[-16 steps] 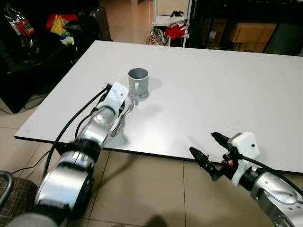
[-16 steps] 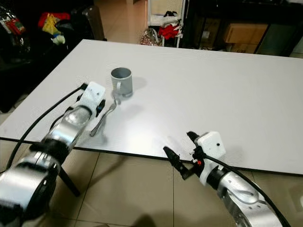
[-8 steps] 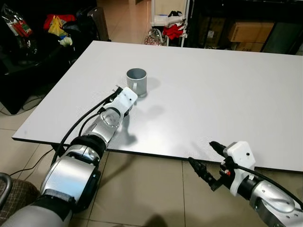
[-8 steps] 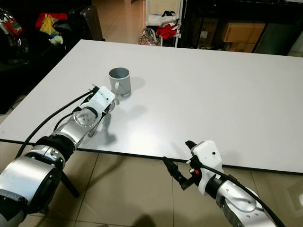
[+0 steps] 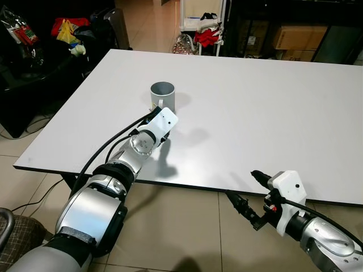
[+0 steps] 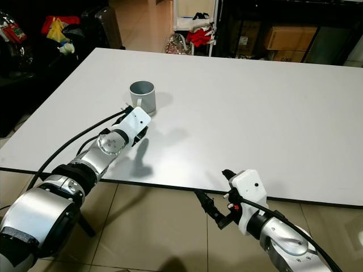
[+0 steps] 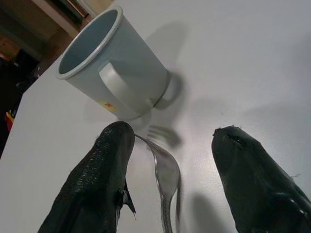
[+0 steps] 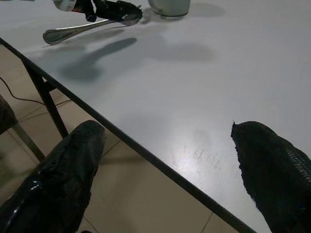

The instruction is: Setting the table

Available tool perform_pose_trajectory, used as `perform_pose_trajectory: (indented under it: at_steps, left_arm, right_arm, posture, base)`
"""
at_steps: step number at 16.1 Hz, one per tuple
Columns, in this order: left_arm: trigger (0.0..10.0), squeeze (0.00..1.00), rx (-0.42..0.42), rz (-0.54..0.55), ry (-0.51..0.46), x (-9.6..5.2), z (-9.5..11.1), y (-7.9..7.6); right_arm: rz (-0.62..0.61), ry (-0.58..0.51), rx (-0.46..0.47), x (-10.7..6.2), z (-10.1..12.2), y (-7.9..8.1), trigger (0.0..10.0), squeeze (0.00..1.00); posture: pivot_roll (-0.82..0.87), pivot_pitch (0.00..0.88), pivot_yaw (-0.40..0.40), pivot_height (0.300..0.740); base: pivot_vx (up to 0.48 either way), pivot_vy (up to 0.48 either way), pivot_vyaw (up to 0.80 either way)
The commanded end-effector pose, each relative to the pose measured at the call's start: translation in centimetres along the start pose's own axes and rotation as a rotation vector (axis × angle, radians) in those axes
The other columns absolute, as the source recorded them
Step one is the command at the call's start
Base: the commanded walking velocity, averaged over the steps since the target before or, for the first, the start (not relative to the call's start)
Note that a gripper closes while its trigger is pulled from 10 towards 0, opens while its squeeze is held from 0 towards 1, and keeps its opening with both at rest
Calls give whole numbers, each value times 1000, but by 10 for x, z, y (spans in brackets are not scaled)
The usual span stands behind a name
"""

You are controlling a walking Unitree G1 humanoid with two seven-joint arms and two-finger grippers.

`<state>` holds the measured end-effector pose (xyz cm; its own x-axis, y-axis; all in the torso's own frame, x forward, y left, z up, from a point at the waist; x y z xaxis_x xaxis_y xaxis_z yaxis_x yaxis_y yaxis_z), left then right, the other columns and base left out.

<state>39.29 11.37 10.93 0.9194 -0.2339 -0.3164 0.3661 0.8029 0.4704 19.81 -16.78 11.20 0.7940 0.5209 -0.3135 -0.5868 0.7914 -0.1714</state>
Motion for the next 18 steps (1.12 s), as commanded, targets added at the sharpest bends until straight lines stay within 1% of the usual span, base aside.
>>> perform_pose_trajectory:
  at_steps: [1,2,3,4,5,6,8,9,11,14,16,18]
  left_arm:
    - [10000,0,-11,16,8,-1,-2,6]
    - [10000,0,-20,63,24,-2,-6,14]
    - [10000,0,-8,113,47,-3,-10,22]
    - [10000,0,-1,193,84,-6,-16,36]
    - [10000,0,-10,214,91,-6,-16,39]
    - [10000,0,1,230,98,-7,-16,43]
    - [10000,0,-3,230,101,-7,-15,44]
    - [10000,0,-8,211,97,-6,-14,42]
    - [10000,0,-12,207,92,-5,-11,42]
    - [10000,0,3,207,86,-4,-7,43]
    - [10000,0,28,195,93,-4,-8,40]
    - [10000,0,33,198,102,-4,-9,40]
  right_arm:
    - [1,-26,-33,0,7,-1,10000,0]
    - [2,-26,-35,0,7,-1,10000,0]
    - [2,-26,-36,0,7,-2,10000,0]
    - [6,-26,-39,1,8,-2,10000,0]
    - [10,-26,-40,2,8,-2,10000,0]
    - [30,-26,-46,3,9,-1,10000,0]
    - [80,-31,-56,6,11,3,10000,0]
    - [140,-44,-60,9,14,8,10000,0]
    - [171,-54,-64,9,18,11,10000,0]
    - [187,-54,-67,7,20,14,10000,0]
    - [197,-47,-62,4,19,17,10000,0]
    - [197,-43,-55,0,20,20,10000,0]
  posture:
    - [-198,0,43,740]
    - [-199,0,41,740]
    - [-201,0,40,740]
    - [-204,0,39,740]
    - [-207,0,39,740]
    - [-210,2,39,740]
    - [-215,13,40,740]
    - [-222,33,39,740]
    - [-232,57,37,740]
    - [-246,82,34,740]
    - [-257,99,37,740]
    - [-270,119,40,740]
  base:
    - [0,0,0]
    - [0,0,0]
    - [0,0,0]
    - [0,0,0]
    - [0,0,0]
    - [0,0,0]
    - [0,0,0]
    - [0,0,0]
    - [0,0,0]
    - [0,0,0]
    - [0,0,0]
    - [0,0,0]
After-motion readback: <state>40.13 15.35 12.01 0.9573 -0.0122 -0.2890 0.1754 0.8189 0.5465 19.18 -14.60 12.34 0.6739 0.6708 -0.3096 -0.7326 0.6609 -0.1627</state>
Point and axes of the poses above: a point about 5 cm out from each wrist's last joint towards the gripper, its own x axis pointing out of the wrist towards the gripper, its own z axis along the axis of the wrist's last joint, y = z × x, the point moved 1 cm from there along x, pointing out of the wrist towards the gripper, and after that the axes turned 9 degrees about -x, right-handed, at the moved point
